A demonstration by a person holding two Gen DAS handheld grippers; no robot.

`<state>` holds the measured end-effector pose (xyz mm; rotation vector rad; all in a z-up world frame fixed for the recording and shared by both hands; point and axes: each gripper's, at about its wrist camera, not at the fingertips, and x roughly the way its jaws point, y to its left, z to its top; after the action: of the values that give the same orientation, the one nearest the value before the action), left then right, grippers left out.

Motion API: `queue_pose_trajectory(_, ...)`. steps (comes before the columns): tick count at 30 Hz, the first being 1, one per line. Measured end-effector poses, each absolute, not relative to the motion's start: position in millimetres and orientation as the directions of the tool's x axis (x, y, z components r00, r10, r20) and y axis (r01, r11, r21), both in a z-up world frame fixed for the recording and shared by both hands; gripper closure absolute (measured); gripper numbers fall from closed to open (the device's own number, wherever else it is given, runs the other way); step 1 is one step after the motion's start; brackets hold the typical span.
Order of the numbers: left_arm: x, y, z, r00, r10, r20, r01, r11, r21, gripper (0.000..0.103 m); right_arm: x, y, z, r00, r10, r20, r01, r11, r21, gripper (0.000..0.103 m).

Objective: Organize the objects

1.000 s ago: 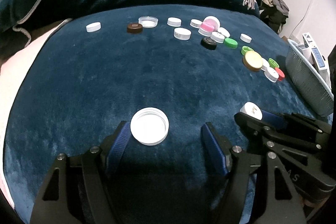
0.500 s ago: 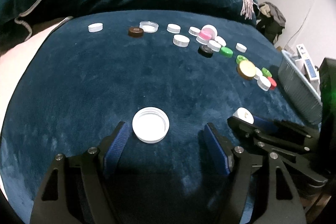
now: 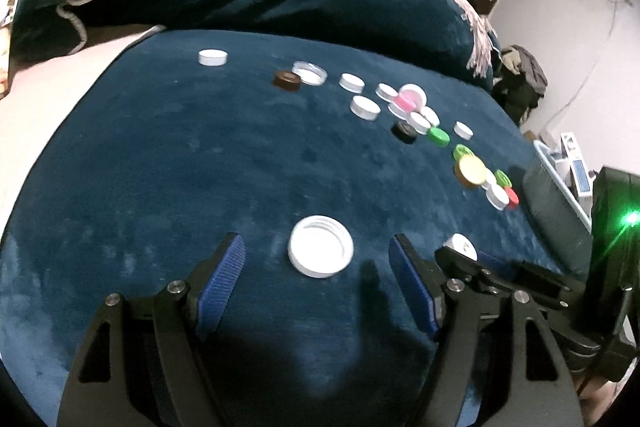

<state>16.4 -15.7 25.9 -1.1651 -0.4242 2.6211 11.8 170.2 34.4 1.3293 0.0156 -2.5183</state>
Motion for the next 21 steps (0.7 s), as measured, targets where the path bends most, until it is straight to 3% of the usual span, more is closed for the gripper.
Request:
queue_pose_trajectory(6, 17, -18, 26, -0.648, 0.306, -0.697, -0.091, -0.940, -0.328, 0.027, 12, 170, 35, -0.536, -0.249, -0.807, 0.258, -0.958, 0.124, 0.071)
queue_pose_trajectory(15, 13, 6, 24, -0.622, 0.182, -0.762, -0.109, -0.983, -0.146, 0.027, 11, 170, 35, -0.528, -0.252, -0.811, 0.260, -0.957, 0.128, 0.071)
queue_pose_trajectory(21, 12, 14, 22, -0.612, 0.147, -0.777, -0.123, -0.988, -0.090, 0.046, 11, 168, 35, -0.531, -0.246, -0.811, 0.260, -0.958, 0.120, 0.070)
